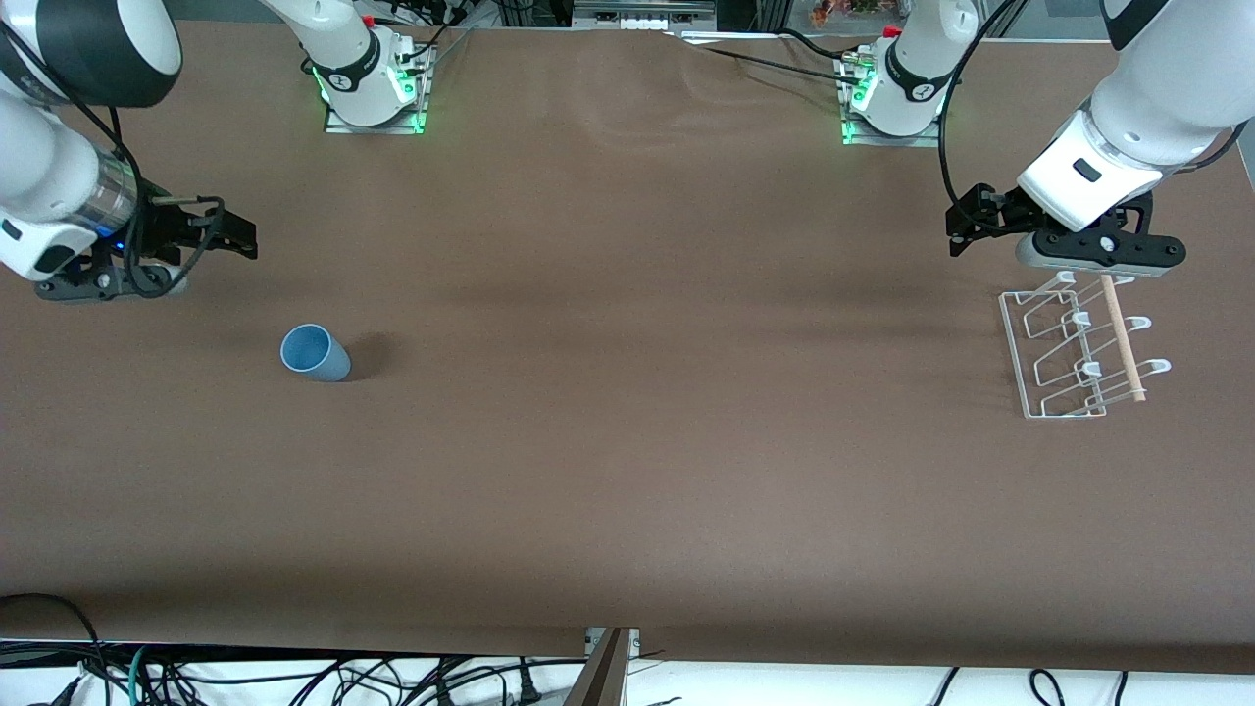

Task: Transfer cup to left arm and place on rack
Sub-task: 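Reach the right gripper down to the blue cup and grasp it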

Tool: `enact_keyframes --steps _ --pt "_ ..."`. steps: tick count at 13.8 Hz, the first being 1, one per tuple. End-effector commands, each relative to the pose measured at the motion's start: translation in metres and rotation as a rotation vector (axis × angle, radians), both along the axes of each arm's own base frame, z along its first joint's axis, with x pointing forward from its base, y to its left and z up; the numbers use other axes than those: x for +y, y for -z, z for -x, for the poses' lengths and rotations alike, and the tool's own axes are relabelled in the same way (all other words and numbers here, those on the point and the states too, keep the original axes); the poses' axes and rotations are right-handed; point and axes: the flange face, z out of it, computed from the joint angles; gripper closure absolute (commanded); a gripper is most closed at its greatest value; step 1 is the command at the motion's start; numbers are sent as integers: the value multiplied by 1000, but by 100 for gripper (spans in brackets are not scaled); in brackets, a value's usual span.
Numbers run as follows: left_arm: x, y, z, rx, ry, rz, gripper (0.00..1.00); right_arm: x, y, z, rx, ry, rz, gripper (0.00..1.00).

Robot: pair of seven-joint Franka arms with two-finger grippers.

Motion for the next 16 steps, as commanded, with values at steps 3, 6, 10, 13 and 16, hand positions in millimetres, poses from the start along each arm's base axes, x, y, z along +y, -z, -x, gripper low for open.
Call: enact_keyframes --steps 3,6,10,13,16 --pt "8 -16 6 11 -12 -21 0 -36 80 -39 24 -35 0 1" --pt "9 -20 5 5 -14 -18 0 -54 129 -55 22 -65 -11 1" --pt "10 -19 4 6 -16 -15 0 -52 188 -65 50 -73 -13 1" --pt "11 -17 2 8 -19 -15 0 -51 204 -63 71 -74 -14 1" --pt "17 -18 2 9 -30 -13 0 -51 219 -62 85 -75 -15 1"
